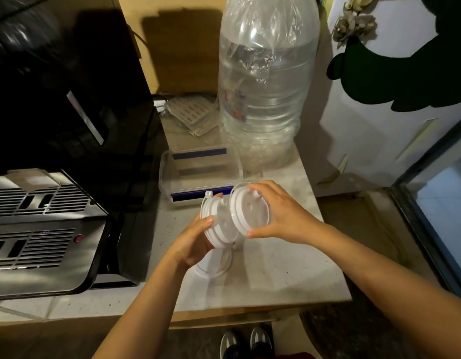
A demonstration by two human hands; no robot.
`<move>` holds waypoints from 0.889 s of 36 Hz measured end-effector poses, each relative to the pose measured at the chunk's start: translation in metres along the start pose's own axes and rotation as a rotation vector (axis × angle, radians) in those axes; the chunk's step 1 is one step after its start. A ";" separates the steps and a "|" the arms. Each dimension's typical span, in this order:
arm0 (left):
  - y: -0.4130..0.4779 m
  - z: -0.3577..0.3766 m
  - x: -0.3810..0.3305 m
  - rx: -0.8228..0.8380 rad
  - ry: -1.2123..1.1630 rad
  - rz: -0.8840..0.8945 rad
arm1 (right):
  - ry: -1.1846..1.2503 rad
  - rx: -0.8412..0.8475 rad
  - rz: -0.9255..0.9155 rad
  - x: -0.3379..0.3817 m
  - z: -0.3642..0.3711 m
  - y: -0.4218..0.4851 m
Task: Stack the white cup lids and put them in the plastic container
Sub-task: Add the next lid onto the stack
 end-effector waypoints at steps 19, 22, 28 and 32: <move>0.004 0.005 -0.026 -0.006 -0.073 0.059 | 0.102 0.108 -0.224 0.029 0.013 0.027; 0.005 0.003 -0.026 -0.012 -0.095 0.050 | 0.088 0.106 -0.242 0.030 0.014 0.030; 0.008 0.006 -0.029 -0.001 -0.091 0.039 | 0.055 0.115 -0.285 0.033 0.016 0.034; 0.009 0.008 -0.029 0.018 -0.075 0.029 | -0.005 0.129 -0.324 0.035 0.020 0.035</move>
Point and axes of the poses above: each hand's wrist, its own y-axis towards the middle knuckle, its own z-axis out of the palm, x = y × z, the point moved 8 cm from there along y, towards the middle knuckle, and after that the axes turned 7 degrees about x, right-handed, at the moved point
